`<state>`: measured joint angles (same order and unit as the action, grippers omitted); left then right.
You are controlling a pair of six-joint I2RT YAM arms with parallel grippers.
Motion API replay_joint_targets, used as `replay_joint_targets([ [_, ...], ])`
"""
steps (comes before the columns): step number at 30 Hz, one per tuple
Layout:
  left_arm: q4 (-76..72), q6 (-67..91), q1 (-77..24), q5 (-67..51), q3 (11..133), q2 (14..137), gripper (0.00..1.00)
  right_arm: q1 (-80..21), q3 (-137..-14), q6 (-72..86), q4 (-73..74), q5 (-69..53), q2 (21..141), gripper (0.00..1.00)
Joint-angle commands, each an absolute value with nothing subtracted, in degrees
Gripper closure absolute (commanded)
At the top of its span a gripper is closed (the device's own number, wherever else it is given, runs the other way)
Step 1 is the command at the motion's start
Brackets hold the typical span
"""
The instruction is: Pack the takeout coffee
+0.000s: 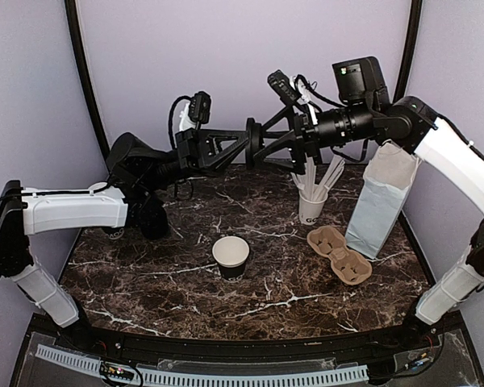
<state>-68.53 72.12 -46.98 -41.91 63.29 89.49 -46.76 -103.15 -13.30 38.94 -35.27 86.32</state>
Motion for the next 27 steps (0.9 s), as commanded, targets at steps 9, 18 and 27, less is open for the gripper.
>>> replay_joint_targets([
  [9,-79.3,76.3,-46.6,-38.5,61.1,91.7,0.99,-47.9,-104.5,-9.5,34.8,-33.3,87.5,0.24],
  [18,-73.4,74.0,-46.4,-38.6,59.5,90.4,0.72,-47.7,-100.6,-11.3,34.8,-30.5,86.5,0.31],
  [27,-30.8,51.6,-46.4,-29.3,54.3,72.7,0.47,-43.4,-89.1,-13.3,33.0,-27.4,83.4,0.33],
])
